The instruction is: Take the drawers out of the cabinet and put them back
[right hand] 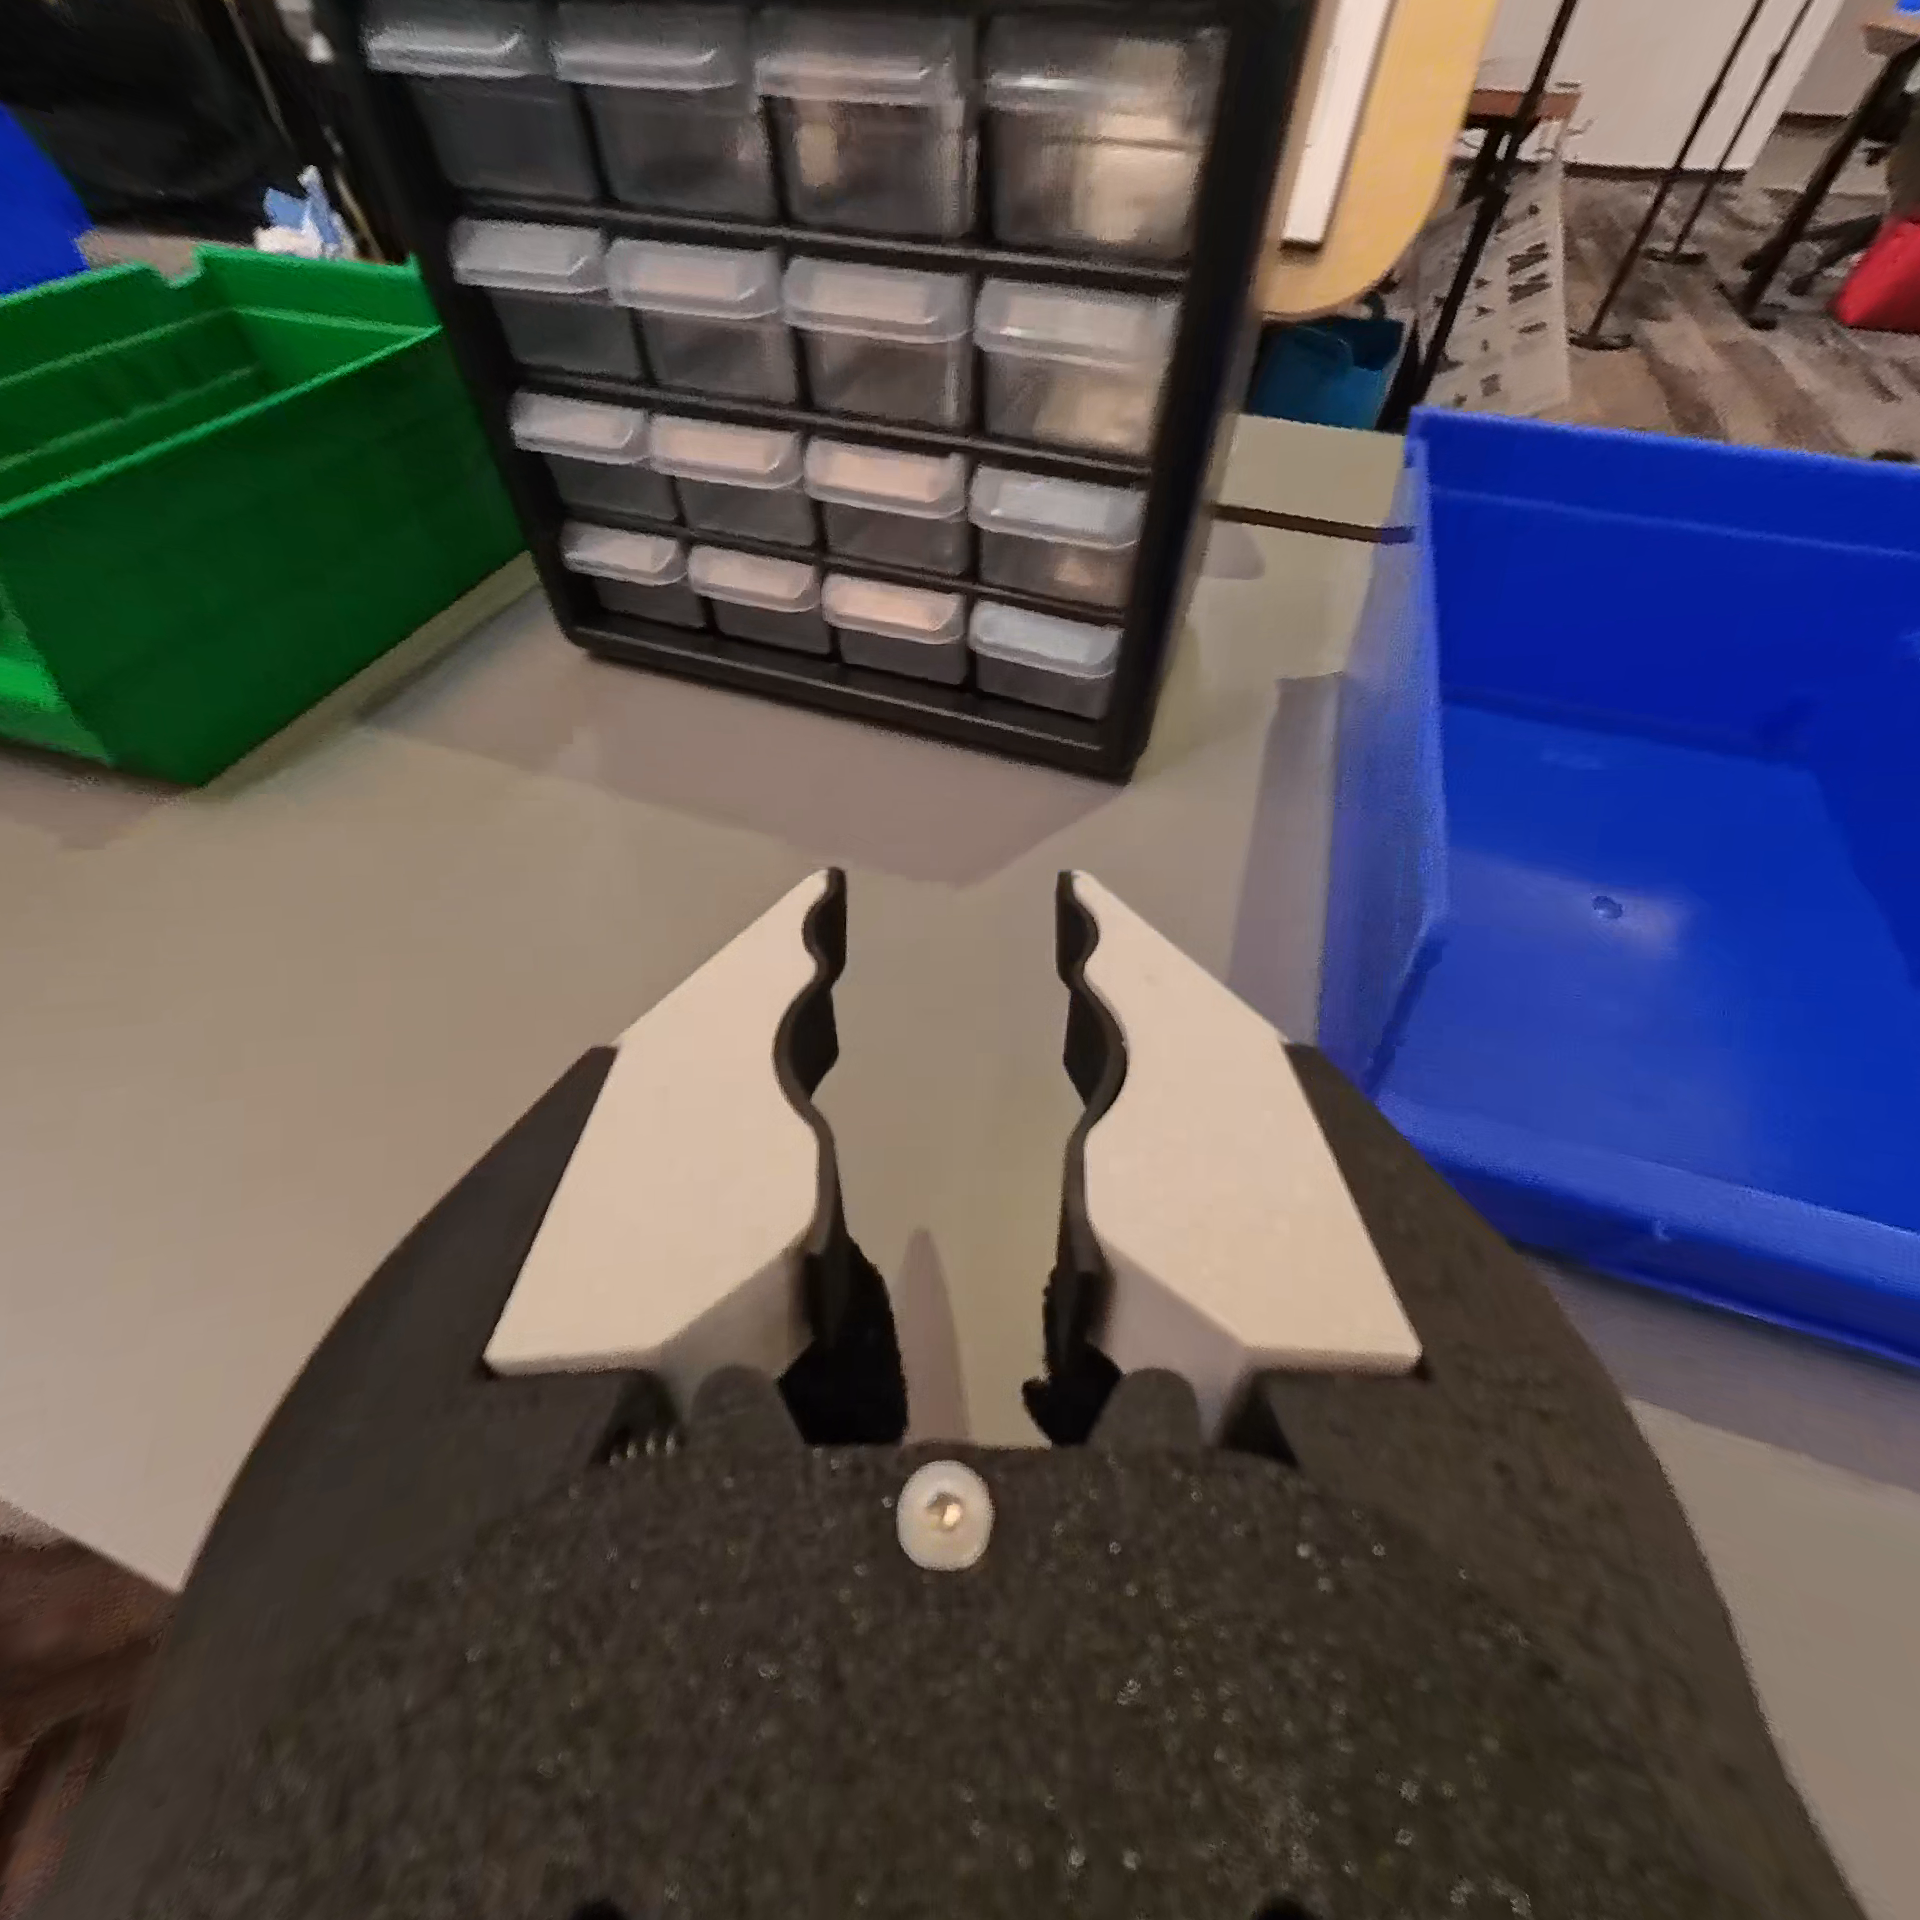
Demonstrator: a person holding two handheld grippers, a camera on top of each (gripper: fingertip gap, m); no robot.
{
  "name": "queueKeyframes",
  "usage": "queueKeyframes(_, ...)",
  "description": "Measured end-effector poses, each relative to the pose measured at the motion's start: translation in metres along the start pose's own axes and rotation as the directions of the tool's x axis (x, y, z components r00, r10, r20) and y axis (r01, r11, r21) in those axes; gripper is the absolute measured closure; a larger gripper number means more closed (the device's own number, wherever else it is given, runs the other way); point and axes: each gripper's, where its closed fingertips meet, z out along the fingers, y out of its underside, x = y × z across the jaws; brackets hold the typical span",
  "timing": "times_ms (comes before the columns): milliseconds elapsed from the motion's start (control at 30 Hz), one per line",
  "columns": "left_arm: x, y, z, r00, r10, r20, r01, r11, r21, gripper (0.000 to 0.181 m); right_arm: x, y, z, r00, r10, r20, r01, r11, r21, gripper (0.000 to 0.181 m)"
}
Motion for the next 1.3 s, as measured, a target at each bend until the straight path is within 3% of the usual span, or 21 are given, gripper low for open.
queueKeyframes(133, 0.012, -0.009, -0.043, 0.999, -0.035, -0.024, 0.039, 0.988, 0.149, 0.134, -0.006, 0.003, -0.003, 0.994, -0.105, 0.030, 0.106, 0.994, -0.010, 0.139)
queueKeyframes(267, 0.089, -0.011, -0.071, 0.963, -0.052, -0.265, 0.126, 0.954, 0.271, 0.134, -0.012, 0.011, -0.004, 0.992, -0.079, 0.100, 0.083, 0.996, -0.033, 0.144)
queueKeyframes(367, 0.161, -0.015, -0.086, 0.852, -0.080, -0.518, 0.234, 0.943, 0.238, 0.138, -0.014, 0.021, -0.002, 0.990, 0.036, 0.136, -0.024, 0.996, -0.086, 0.141)
queueKeyframes(467, 0.204, 0.002, -0.078, 0.816, -0.028, -0.577, 0.154, 0.973, 0.170, 0.146, -0.015, 0.023, -0.001, 0.981, 0.101, 0.167, -0.085, 0.991, -0.101, 0.141)
queueKeyframes(567, 0.212, 0.011, -0.064, 0.842, 0.042, -0.537, 0.052, 0.986, 0.158, 0.146, -0.016, 0.024, -0.007, 0.975, 0.130, 0.179, -0.113, 0.988, -0.105, 0.140)
queueKeyframes(667, 0.211, 0.000, -0.065, 0.841, 0.045, -0.540, 0.073, 0.978, 0.196, 0.144, -0.015, 0.022, -0.010, 0.982, 0.107, 0.155, -0.098, 0.993, -0.069, 0.128)
queueKeyframes(867, 0.208, -0.007, -0.064, 0.851, 0.095, -0.516, 0.061, 0.959, 0.277, 0.134, -0.025, 0.018, -0.007, 0.988, 0.047, 0.149, -0.040, 0.998, -0.052, 0.120)
queueKeyframes(1000, 0.213, -0.010, -0.059, 0.854, 0.113, -0.509, 0.035, 0.962, 0.272, 0.119, -0.025, 0.021, -0.010, 0.987, 0.075, 0.139, -0.066, 0.995, -0.070, 0.106)
queueKeyframes(1100, 0.223, -0.009, -0.057, 0.838, 0.133, -0.529, 0.016, 0.963, 0.269, 0.112, -0.022, 0.025, -0.014, 0.984, 0.111, 0.137, -0.098, 0.991, -0.095, 0.105)
queueKeyframes(1233, 0.233, -0.006, -0.056, 0.813, 0.057, -0.579, 0.056, 0.983, 0.174, 0.078, -0.022, 0.028, -0.018, 0.968, 0.191, 0.162, -0.174, 0.978, -0.112, 0.096)
queueKeyframes(1300, 0.235, -0.006, -0.055, 0.803, 0.042, -0.595, 0.068, 0.985, 0.162, 0.081, -0.022, 0.027, -0.022, 0.958, 0.226, 0.177, -0.209, 0.972, -0.110, 0.096)
